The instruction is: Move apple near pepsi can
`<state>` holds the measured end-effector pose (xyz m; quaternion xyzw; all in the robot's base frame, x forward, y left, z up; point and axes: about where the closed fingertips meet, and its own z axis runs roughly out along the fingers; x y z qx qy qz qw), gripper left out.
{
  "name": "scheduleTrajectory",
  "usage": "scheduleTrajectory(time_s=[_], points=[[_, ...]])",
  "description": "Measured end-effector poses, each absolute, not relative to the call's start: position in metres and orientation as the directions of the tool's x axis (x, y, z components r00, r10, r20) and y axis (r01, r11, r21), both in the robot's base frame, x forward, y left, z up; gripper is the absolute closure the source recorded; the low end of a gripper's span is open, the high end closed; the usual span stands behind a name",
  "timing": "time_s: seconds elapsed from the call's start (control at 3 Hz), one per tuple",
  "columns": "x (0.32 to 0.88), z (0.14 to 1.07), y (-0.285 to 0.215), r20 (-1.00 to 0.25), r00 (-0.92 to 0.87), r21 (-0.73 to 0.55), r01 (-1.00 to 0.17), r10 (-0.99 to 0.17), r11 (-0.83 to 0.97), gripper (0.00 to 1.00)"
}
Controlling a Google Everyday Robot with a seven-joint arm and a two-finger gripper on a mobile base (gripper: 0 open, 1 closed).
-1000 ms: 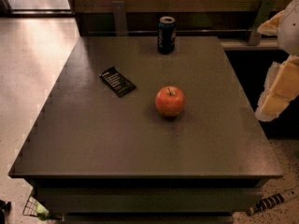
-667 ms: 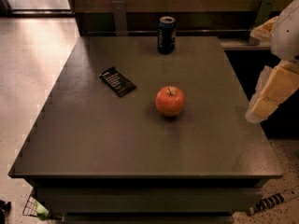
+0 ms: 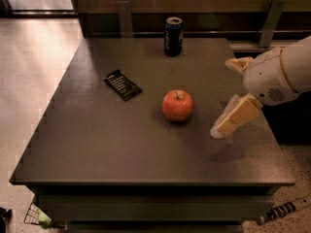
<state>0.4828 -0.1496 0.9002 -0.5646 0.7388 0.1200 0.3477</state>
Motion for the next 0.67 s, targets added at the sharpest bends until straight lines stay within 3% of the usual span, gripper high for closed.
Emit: scheduleTrajectory(time_s=[0.67], points=[[0.512, 0.867, -0.102, -0.827, -0.107, -0.118, -0.927, -0.552, 0.357, 0.0]])
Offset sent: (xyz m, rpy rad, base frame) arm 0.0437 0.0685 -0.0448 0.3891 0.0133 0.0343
